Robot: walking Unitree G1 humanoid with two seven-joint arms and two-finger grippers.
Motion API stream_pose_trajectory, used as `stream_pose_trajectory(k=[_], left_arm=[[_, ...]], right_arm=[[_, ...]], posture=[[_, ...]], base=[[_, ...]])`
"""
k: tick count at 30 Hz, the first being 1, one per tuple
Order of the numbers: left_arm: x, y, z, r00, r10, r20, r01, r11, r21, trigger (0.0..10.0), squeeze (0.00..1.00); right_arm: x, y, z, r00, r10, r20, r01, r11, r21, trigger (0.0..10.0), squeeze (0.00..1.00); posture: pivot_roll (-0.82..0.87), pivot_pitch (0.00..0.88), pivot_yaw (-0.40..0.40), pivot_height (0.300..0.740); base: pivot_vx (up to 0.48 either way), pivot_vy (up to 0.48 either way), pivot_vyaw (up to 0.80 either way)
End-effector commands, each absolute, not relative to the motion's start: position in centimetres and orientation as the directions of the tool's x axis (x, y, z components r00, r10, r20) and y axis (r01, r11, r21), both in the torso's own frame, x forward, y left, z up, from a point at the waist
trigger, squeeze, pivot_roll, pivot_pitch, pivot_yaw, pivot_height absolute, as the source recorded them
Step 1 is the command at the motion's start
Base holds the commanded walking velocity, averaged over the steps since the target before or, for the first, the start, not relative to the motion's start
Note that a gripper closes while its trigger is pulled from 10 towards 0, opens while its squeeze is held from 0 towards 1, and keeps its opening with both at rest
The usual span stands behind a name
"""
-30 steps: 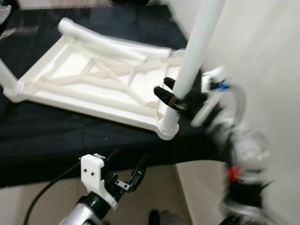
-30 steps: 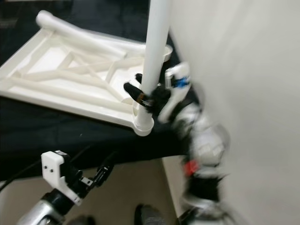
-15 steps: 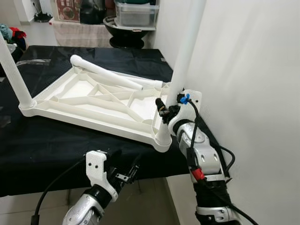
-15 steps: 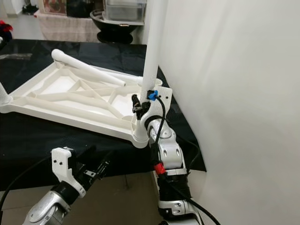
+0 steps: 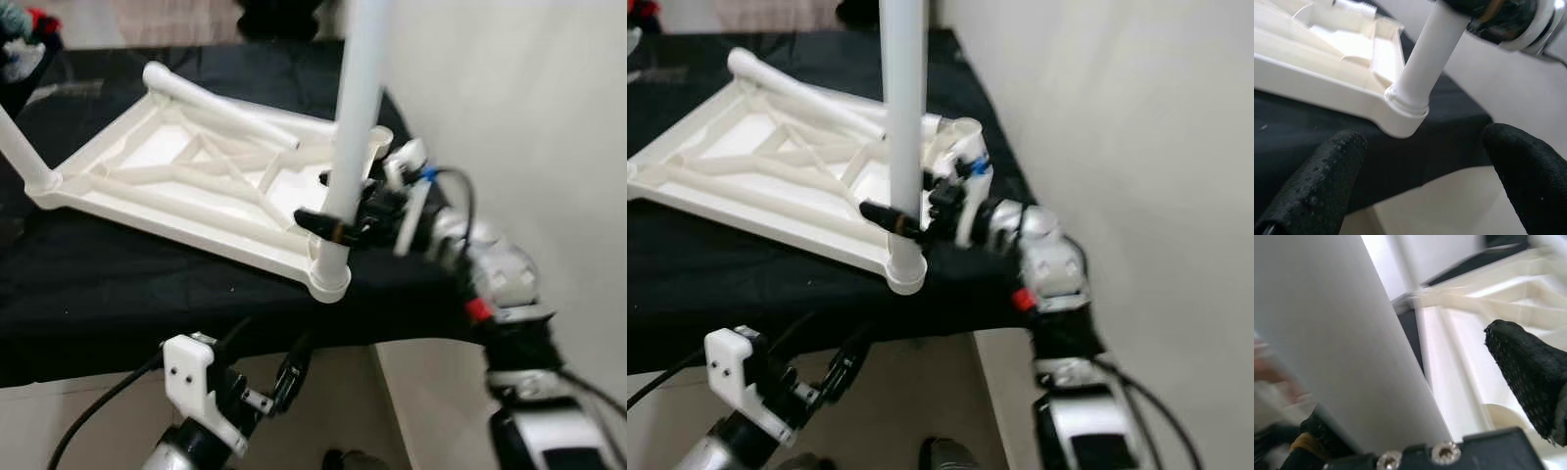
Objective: Building children table
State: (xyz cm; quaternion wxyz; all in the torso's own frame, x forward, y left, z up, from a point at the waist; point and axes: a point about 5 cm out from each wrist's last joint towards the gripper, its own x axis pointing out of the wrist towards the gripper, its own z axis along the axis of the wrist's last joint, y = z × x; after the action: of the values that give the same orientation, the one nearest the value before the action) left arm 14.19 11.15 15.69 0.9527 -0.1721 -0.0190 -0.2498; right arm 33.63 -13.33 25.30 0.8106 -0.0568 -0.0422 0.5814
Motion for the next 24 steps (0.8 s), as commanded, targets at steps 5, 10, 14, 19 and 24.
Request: stream_pose_trajectory(k=[5, 10, 14, 19, 24], left_arm=[[12.6, 11.2, 16.4, 0.871, -0.483, 0.084, 0.482, 0.812, -0.328, 10.0, 0.00], [12.0, 11.3, 16.7, 0.873, -0.484, 0.068, 0.478, 0.816, -0.326, 10.0, 0.00], [11.7, 11.4, 16.9, 0.873, -0.484, 0.051, 0.473, 0.819, -0.324, 10.0, 0.00], [11.9, 11.6, 16.9, 0.874, -0.484, 0.042, 0.471, 0.823, -0.320, 10.0, 0.00], [12.3, 11.6, 16.8, 0.874, -0.484, 0.045, 0.472, 0.822, -0.318, 10.0, 0.00]], right_arm=[[33.5, -13.9, 27.5, 0.064, 0.996, 0.066, -0.986, 0.073, -0.147, 10.0, 1.00], [34.2, -13.8, 29.0, -0.025, 0.991, 0.135, -0.982, 0.001, -0.190, 10.0, 0.00], [34.4, -14.2, 30.1, -0.107, 0.976, 0.192, -0.977, -0.067, -0.203, 0.0, 0.00], [33.9, -14.5, 30.7, -0.142, 0.972, 0.185, -0.967, -0.097, -0.236, 0.0, 0.00], [33.7, -15.1, 30.7, -0.132, 0.979, 0.152, -0.965, -0.092, -0.245, 0.0, 0.00]], posture=[[0.17, 0.323, -0.024, 0.740], [0.19, 0.326, -0.018, 0.740], [0.19, 0.325, -0.011, 0.740], [0.18, 0.316, -0.007, 0.740], [0.16, 0.299, -0.003, 0.740]], base=[[0.000, 0.000, 0.00], [0.000, 0.000, 0.00], [0.000, 0.000, 0.00], [0.000, 0.000, 0.00], [0.000, 0.000, 0.00]])
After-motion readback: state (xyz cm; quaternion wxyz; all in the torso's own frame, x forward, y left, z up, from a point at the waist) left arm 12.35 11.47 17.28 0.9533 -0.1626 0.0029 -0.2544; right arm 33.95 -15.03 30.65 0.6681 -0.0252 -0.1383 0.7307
